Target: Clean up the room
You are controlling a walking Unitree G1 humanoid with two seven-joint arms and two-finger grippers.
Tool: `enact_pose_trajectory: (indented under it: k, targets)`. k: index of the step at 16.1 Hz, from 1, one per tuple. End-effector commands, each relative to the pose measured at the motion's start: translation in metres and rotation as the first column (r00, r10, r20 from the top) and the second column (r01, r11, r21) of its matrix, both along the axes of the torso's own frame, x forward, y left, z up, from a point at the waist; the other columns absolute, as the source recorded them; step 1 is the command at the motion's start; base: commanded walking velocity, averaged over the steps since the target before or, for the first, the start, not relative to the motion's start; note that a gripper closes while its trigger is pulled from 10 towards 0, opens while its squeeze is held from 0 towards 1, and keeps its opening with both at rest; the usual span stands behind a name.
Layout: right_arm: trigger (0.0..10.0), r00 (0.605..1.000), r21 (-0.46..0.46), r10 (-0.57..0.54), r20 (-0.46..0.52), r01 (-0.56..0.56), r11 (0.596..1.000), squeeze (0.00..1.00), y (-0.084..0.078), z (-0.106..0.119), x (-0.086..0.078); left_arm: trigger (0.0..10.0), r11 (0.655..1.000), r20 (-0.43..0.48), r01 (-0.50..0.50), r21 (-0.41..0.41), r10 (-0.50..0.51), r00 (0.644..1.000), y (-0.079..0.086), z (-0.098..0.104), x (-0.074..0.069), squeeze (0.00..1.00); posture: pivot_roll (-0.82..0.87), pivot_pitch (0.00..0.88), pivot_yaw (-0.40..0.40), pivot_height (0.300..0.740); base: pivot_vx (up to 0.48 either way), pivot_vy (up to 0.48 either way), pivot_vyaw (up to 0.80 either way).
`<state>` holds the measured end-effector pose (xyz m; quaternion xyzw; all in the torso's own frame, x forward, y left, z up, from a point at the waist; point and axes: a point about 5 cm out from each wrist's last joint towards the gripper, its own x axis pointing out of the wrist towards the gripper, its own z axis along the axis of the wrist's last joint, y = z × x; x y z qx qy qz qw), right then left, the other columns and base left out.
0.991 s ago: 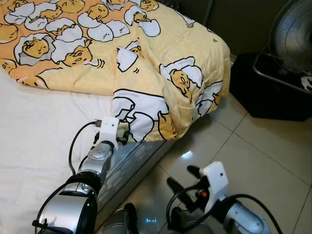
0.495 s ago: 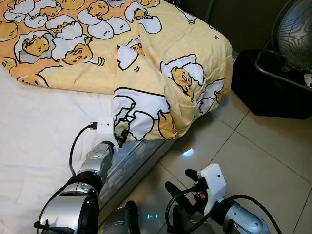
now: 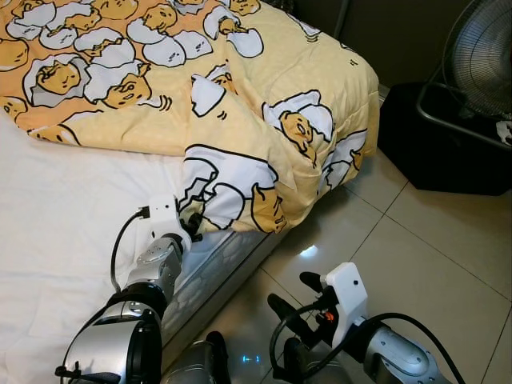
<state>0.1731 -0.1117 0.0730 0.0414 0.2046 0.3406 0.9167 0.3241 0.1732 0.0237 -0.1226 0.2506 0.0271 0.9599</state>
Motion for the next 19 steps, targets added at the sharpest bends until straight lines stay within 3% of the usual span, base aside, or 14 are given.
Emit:
enact_pose_trajectory:
  k: [1, 4, 8, 10, 17, 19]
  targets:
    - [10.0, 0.999, 0.007, 0.009, -0.03, -0.009, 1.0, 0.0, -0.001, -0.004, -0.004, 0.0, 0.999, -0.202, 0.006, -0.042, -0.014, 0.979, -0.008, -0.041, -0.036, 0.0, -0.25, 0.193, 0.026, 0.74, 0.0, 0.0, 0.0]
    - [10.0, 0.999, 0.001, 0.018, -0.042, -0.018, 1.0, 0.0, -0.001, -0.006, -0.007, 0.0, 0.999, -0.234, -0.017, -0.035, 0.009, 0.972, -0.002, -0.053, -0.051, 0.0, -0.25, 0.193, 0.026, 0.74, 0.0, 0.0, 0.0]
    - [10.0, 0.998, 0.006, 0.036, -0.047, -0.036, 0.999, 0.0, 0.001, -0.007, -0.008, 0.0, 1.0, -0.341, -0.017, -0.016, 0.011, 0.94, 0.002, -0.084, -0.095, 0.0, -0.24, 0.19, 0.025, 0.74, 0.0, 0.0, 0.0]
    - [10.0, 0.998, 0.007, 0.043, -0.048, -0.043, 0.999, 0.0, 0.002, -0.007, -0.008, 0.0, 1.0, -0.365, -0.008, 0.0, 0.008, 0.931, 0.001, -0.09, -0.105, 0.0, -0.23, 0.188, 0.023, 0.74, 0.0, 0.0, 0.0]
    - [10.0, 0.997, -0.013, 0.056, -0.046, -0.057, 0.998, 0.0, 0.002, -0.01, -0.008, 0.0, 0.978, -0.486, 0.097, 0.183, 0.005, 0.874, 0.021, -0.111, -0.149, 0.0, -0.24, 0.185, 0.019, 0.74, 0.0, 0.0, 0.0]
    - [10.0, 0.997, -0.017, 0.059, -0.048, -0.06, 0.998, 0.0, 0.002, -0.011, -0.009, 0.0, 0.963, -0.512, 0.169, 0.212, -0.038, 0.858, 0.017, -0.115, -0.158, 0.0, -0.24, 0.187, 0.018, 0.74, 0.0, 0.0, 0.0]
